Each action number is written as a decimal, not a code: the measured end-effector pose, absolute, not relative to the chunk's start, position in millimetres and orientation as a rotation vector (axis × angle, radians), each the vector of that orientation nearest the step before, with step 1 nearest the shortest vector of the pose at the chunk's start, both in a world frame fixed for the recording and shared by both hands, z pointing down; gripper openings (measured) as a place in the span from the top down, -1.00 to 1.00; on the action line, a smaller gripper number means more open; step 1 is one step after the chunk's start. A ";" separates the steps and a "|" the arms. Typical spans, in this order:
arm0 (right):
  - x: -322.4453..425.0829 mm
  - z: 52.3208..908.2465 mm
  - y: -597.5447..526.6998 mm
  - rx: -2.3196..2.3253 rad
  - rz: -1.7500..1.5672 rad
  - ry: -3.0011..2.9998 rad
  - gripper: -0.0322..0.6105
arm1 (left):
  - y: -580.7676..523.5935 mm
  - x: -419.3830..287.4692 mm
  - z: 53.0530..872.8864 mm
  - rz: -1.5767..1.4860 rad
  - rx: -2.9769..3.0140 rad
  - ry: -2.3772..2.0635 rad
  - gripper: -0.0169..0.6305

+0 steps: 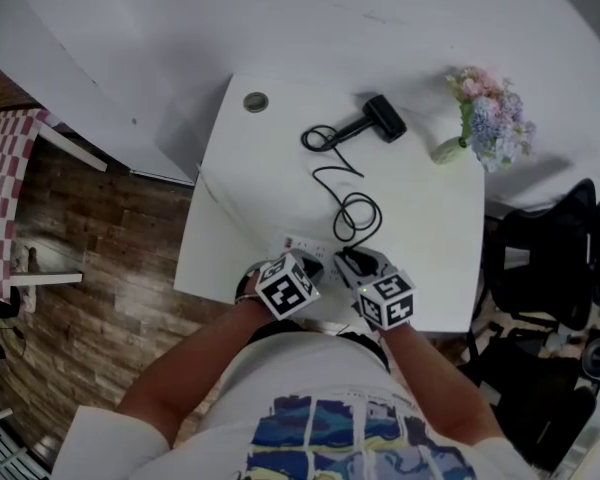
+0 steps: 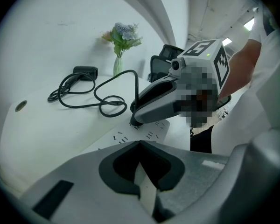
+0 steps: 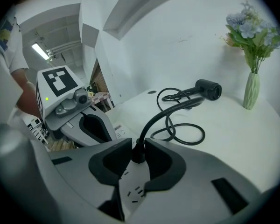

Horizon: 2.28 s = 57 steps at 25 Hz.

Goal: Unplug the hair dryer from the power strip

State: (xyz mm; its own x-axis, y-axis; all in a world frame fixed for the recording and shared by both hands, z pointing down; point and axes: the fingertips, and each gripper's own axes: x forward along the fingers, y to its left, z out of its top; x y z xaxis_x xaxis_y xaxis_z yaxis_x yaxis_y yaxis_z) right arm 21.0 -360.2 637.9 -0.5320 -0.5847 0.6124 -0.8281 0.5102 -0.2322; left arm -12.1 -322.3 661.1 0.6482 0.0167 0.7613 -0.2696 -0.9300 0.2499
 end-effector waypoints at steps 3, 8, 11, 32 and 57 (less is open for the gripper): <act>21.0 636.3 -359.4 1.156 0.673 -2.284 0.67 | -322.3 -11.8 662.2 1.175 2.535 -0.203 0.94; 19.9 632.7 -358.6 1.164 0.636 -2.279 0.71 | -322.2 -12.3 661.1 1.179 2.530 -0.192 0.94; 19.5 631.6 -357.1 1.160 0.624 -2.279 0.72 | -322.1 -12.5 661.6 1.175 2.524 -0.191 0.94; 22.9 580.1 -372.0 1.171 0.495 -2.359 0.73 | -323.1 -11.1 660.8 1.165 2.506 -0.200 0.94; 78.0 560.4 -356.6 1.273 0.593 -2.396 0.73 | -322.0 -10.1 659.7 1.158 2.506 -0.214 0.94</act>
